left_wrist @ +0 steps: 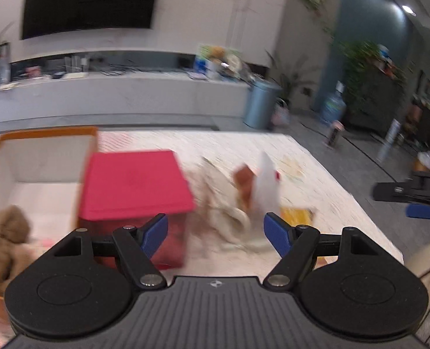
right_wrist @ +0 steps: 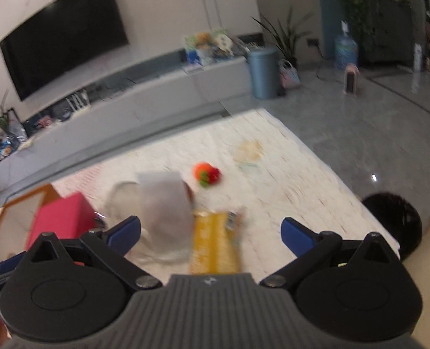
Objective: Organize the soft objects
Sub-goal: 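Grasp the yellow snack packet with the right gripper while the left moves to the clear bag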
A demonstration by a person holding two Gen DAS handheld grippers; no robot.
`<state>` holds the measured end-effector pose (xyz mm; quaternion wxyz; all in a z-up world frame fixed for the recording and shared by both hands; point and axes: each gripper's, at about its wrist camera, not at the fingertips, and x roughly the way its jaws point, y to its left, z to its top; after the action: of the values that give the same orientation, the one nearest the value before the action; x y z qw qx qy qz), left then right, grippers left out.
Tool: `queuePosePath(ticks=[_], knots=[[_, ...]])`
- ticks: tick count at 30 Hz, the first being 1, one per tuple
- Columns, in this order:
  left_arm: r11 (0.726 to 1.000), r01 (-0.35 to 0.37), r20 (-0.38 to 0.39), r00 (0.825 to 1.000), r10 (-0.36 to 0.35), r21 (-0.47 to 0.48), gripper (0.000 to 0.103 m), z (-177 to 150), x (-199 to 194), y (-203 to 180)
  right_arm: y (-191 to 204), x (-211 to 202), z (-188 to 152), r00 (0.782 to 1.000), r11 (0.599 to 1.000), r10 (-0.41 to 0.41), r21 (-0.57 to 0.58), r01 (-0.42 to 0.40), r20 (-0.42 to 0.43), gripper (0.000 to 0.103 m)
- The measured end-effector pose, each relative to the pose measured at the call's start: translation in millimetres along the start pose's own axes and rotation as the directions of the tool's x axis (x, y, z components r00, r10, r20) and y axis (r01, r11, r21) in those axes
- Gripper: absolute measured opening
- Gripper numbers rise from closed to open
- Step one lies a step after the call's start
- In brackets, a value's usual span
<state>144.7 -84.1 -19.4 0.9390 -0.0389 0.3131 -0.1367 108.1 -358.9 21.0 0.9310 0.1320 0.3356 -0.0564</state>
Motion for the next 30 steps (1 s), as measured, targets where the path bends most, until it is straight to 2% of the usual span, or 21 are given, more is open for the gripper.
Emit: queuePosePath(ticks=[4,6,9,13,16,20,23,26,27,30], knots=[[1.000,0.019,-0.046,0.999,-0.018,0.022,0.088,-6.4,24.4,-14.4,-25.7,41.1,-13.7,0.995,0.990,0.050,0.137,-0.038,-0.086,0.100],[0.998,0.044,-0.068,0.997,-0.041,0.036,0.088,-8.8,35.3,-17.1,-28.3,66.6,-20.6,0.989,0.988,0.032,0.157,-0.009,-0.142,0.100],[0.998,0.029,-0.067,0.997,-0.026,0.047,0.088,-15.9,45.9,-20.9,-18.7,98.2,-26.3,0.981,0.996,0.025,0.086,-0.009,-0.190,0.100],[0.998,0.017,-0.081,0.997,-0.012,0.057,0.088,-30.2,54.3,-16.4,-4.5,128.2,-36.2,0.978,1.000,-0.024,0.006,0.025,-0.207,0.100],[0.999,0.023,-0.104,0.994,-0.018,0.043,0.088,-35.2,58.8,-12.4,0.7,146.5,-43.6,0.964,1.000,0.003,-0.006,-0.005,-0.266,0.100],[1.000,0.028,-0.110,0.994,-0.029,-0.005,0.088,-35.5,62.4,-7.6,12.4,168.7,-51.8,0.954,0.992,-0.084,-0.115,0.053,-0.287,0.100],[0.999,0.041,-0.118,0.992,-0.044,-0.028,0.088,-37.5,62.8,-4.5,11.2,177.2,-54.5,0.946,0.990,-0.115,-0.114,0.084,-0.303,0.101],[0.999,0.027,-0.127,0.991,-0.031,-0.031,0.088,-39.4,63.5,-3.2,12.5,178.5,-55.1,0.948,0.986,-0.127,-0.143,0.088,-0.292,0.099],[0.999,0.022,-0.131,0.991,-0.026,-0.031,0.088,-39.7,63.0,-2.2,12.9,178.0,-55.8,0.949,0.985,-0.128,-0.152,0.086,-0.288,0.096],[0.999,0.017,-0.135,0.991,-0.022,-0.035,0.088,-40.0,61.6,-0.2,14.9,171.6,-56.7,0.954,0.976,-0.142,-0.197,0.091,-0.265,0.077]])
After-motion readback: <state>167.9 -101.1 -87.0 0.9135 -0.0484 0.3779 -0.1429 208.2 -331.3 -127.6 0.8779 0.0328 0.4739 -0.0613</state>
